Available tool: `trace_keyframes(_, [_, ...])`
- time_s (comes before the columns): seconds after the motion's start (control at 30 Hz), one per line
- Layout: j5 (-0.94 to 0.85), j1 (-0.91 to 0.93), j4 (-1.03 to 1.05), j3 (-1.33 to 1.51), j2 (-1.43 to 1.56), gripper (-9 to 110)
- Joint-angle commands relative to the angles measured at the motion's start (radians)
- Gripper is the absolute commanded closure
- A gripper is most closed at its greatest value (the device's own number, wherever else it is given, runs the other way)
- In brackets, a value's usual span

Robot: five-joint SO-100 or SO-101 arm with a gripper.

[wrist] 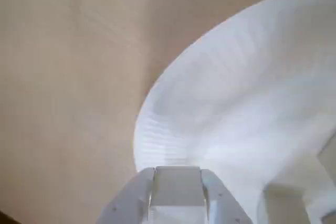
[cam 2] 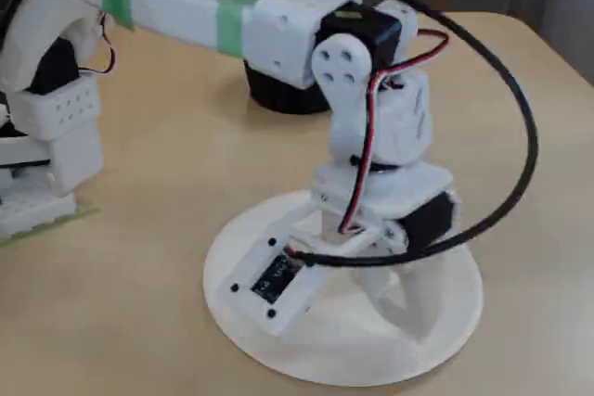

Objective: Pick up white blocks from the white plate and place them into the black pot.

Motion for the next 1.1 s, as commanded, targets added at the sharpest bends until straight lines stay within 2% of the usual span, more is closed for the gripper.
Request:
trace_keyframes(0.0, [-0.043, -0.081, 0.101, -0.293, 0.035, 104])
trace_keyframes(0.17, [-0.164, -0.299, 0.35, -0.801, 0.046, 104])
trace_keyframes(0.4, [-0.382, -0.879, 0.353, -0.825, 0.138, 104])
trace_keyframes(0.53, [-0.454, -1.075, 0.36, -0.847, 0.097, 104])
trace_keyframes(0.6, [-0.462, -1.123, 0.365, -0.776, 0.123, 104])
trace_keyframes(0.77, [-0.449, -1.157, 0.36, -0.33, 0.318, 104])
trace_keyframes(1.07, [-0.46, -1.134, 0.36, 0.041, 0.466, 104])
